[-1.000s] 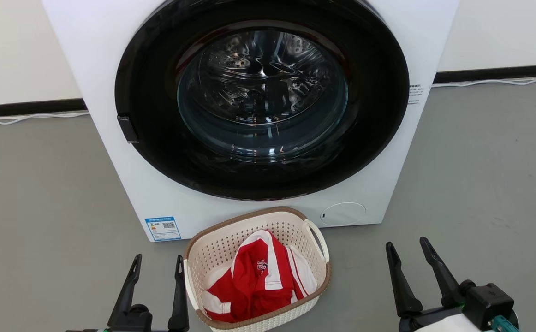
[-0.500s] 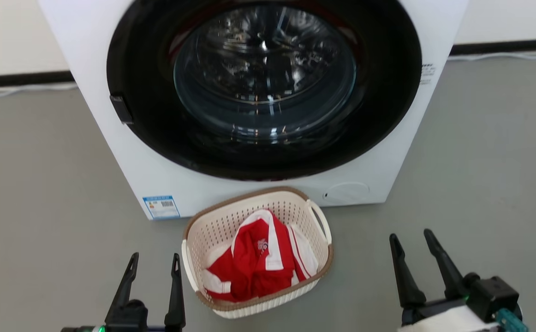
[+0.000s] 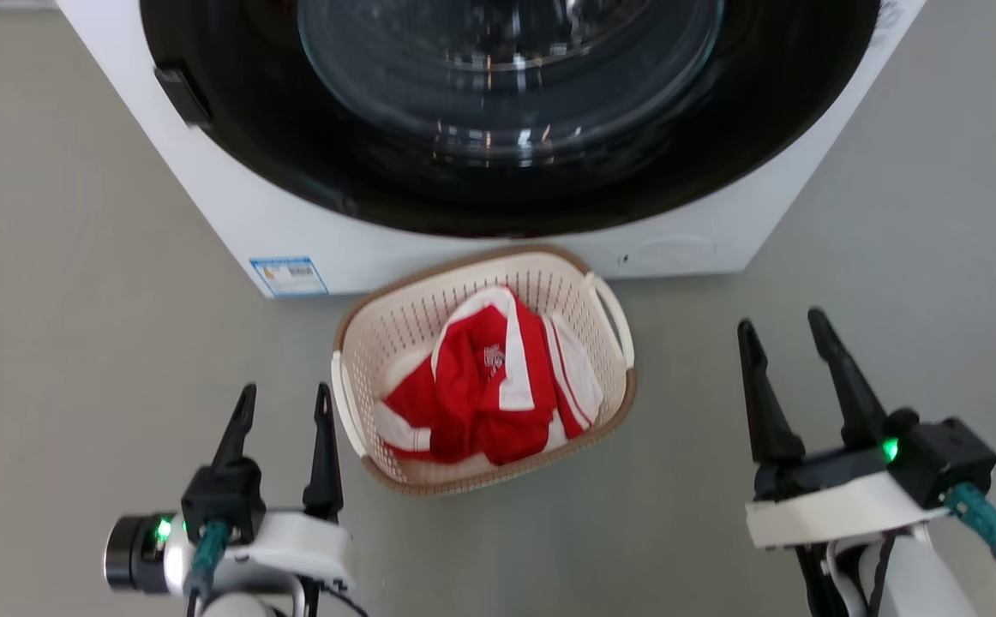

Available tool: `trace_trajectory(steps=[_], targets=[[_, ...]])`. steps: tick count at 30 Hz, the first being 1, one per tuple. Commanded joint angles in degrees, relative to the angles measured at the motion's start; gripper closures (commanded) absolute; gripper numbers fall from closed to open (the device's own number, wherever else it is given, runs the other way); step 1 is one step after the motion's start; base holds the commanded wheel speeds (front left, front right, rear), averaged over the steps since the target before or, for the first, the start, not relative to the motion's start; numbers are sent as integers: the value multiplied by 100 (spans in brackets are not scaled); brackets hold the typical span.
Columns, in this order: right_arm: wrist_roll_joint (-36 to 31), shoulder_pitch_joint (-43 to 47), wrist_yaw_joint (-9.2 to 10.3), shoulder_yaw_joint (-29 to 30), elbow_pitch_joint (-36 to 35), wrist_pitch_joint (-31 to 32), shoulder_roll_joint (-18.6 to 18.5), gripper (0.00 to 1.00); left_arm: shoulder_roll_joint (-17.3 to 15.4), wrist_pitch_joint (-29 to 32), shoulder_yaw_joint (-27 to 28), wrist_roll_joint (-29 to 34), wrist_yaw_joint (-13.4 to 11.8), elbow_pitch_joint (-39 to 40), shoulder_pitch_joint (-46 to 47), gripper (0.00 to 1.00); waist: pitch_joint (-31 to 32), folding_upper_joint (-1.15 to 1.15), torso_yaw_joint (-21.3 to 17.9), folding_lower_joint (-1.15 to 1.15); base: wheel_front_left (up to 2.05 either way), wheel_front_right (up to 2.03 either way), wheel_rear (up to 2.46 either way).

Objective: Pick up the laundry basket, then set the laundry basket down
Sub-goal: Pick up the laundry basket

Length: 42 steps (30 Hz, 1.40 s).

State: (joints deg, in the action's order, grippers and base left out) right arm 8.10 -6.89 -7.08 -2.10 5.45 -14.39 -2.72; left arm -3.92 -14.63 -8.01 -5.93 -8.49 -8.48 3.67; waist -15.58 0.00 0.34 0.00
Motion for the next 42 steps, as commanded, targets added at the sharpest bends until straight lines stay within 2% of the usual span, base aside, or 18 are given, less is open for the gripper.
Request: trace_trajectory(steps=[1, 5, 16, 25, 42], targets=[[-52, -296, -41, -140, -221, -61, -16, 0, -6, -37, 215, -39, 99, -56, 421, 0, -438, 0, 24, 0, 0, 0, 0], [-99, -570, -41, -138, -288, -61, -16, 0, 37, -37, 238, -49, 248, -438, 854, 0, -849, 0, 29, 0, 0, 0, 0], [-113, -1154, -41, -123, -449, -61, -16, 0, 96, -37, 453, -246, 313, -1604, 1782, 0, -1708, 0, -12, 0, 0, 0, 0], [-113, -1414, -41, -158, -513, -61, -16, 0, 102, -37, 611, -428, 340, -2639, 2212, 0, -2111, 0, -150, 0, 0, 0, 0], [-44, -1704, -41, -169, -730, -61, -16, 0, 85, -37, 1103, -339, 315, -3756, 3042, 0, -2816, 0, -431, 0, 0, 0, 0]])
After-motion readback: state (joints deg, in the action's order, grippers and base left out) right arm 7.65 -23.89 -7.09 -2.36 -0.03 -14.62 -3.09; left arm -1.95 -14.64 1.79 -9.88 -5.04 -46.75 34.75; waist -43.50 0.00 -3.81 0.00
